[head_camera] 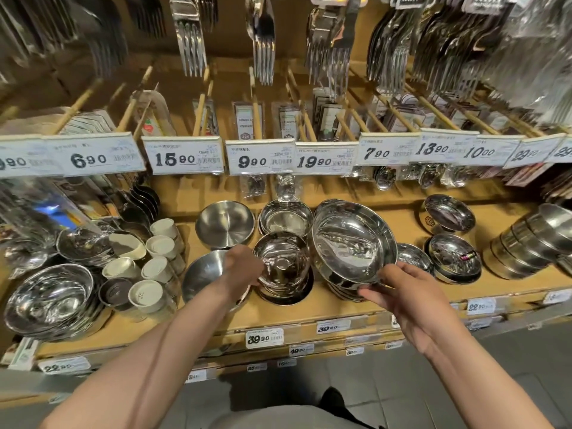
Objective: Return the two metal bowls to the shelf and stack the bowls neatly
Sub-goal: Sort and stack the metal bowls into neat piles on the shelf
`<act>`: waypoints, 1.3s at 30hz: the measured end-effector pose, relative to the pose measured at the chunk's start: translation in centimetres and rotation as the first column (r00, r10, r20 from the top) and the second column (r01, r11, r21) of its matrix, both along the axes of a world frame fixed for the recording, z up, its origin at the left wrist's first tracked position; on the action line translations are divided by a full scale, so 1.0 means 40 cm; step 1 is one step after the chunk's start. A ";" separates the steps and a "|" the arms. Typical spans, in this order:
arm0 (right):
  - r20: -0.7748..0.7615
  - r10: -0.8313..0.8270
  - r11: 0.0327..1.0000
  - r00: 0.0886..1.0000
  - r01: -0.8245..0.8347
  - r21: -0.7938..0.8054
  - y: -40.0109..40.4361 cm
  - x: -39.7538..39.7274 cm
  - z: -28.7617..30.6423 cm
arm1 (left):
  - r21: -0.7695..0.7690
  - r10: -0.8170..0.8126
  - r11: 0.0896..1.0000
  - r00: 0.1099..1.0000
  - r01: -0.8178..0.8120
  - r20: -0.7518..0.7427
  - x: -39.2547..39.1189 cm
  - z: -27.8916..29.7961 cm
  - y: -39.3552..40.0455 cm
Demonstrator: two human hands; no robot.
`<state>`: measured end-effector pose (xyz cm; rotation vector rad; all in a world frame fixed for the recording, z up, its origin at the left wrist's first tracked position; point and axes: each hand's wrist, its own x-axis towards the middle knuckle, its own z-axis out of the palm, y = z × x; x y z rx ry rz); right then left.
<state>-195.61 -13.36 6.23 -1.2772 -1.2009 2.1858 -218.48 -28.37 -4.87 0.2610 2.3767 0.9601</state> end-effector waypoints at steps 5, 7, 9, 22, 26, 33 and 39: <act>0.011 0.004 1.000 1.000 -0.004 0.005 0.004 -0.006 0.007 | -0.065 -0.022 0.998 0.998 0.018 -0.057 0.011 -0.023 0.003; 0.006 0.002 1.000 1.000 -0.002 0.011 0.004 -0.005 0.011 | -0.069 0.000 0.998 0.999 -0.003 -0.034 0.015 -0.033 0.012; 0.002 -0.006 1.000 1.000 0.006 0.011 0.003 -0.002 0.014 | -0.105 -0.025 0.994 0.999 0.021 -0.044 0.018 -0.029 0.020; 0.027 -0.012 1.000 1.000 0.012 -0.019 -0.007 0.027 -0.011 | -0.334 -0.140 0.936 0.987 0.108 -0.073 0.015 -0.048 0.071; 0.036 -0.016 1.000 0.999 0.016 -0.009 0.001 0.024 -0.012 | -0.293 -0.110 0.953 0.988 0.075 -0.105 0.006 -0.051 0.081; 0.030 -0.026 1.000 0.999 0.026 -0.016 0.016 0.011 -0.008 | -0.239 -0.109 0.966 0.993 0.096 -0.043 0.007 -0.049 0.085; 0.028 -0.011 1.000 1.000 0.011 -0.017 0.017 -0.001 -0.013 | -0.065 0.009 0.998 0.991 0.000 0.137 0.026 -0.047 0.068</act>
